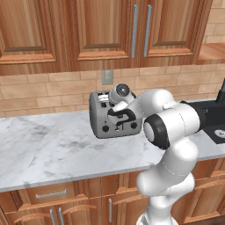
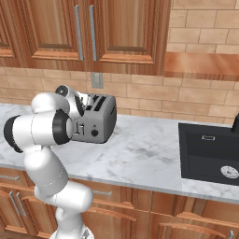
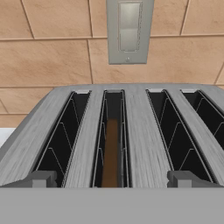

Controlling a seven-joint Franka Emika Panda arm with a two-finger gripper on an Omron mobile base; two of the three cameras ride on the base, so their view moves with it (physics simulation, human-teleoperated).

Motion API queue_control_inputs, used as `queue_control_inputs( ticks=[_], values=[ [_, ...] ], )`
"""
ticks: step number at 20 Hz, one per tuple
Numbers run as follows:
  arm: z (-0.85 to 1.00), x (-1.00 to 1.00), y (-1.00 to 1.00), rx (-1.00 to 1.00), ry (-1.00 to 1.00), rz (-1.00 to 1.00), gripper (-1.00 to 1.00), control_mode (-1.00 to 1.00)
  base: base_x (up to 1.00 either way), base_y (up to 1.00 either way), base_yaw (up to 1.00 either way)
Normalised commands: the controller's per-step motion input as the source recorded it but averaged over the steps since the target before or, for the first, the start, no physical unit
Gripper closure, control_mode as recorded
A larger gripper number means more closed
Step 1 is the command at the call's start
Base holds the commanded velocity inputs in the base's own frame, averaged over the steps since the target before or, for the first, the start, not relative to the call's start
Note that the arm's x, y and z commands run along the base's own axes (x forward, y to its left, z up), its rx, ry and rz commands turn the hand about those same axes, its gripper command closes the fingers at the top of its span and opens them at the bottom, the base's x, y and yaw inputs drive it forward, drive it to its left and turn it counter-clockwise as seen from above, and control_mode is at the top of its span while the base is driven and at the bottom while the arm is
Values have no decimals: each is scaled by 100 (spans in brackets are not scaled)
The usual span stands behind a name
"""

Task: Start the toaster. Once the lever pops up, take the bread to the plate on the dining counter.

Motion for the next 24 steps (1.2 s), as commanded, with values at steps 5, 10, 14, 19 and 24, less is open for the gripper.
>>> queue_control_inputs(
  ticks=[5,10,14,19,24],
  values=[
    [0,0,0,0,0,0,-100,-100,0,0,0],
    [0,0,0,0,0,0,-100,-100,0,0,0],
    [0,0,0,0,0,0,-100,-100,0,0,0],
    [0,0,0,0,0,0,-100,-100,0,0,0],
    [0,0,0,0,0,0,-100,-100,0,0,0]
  ],
)
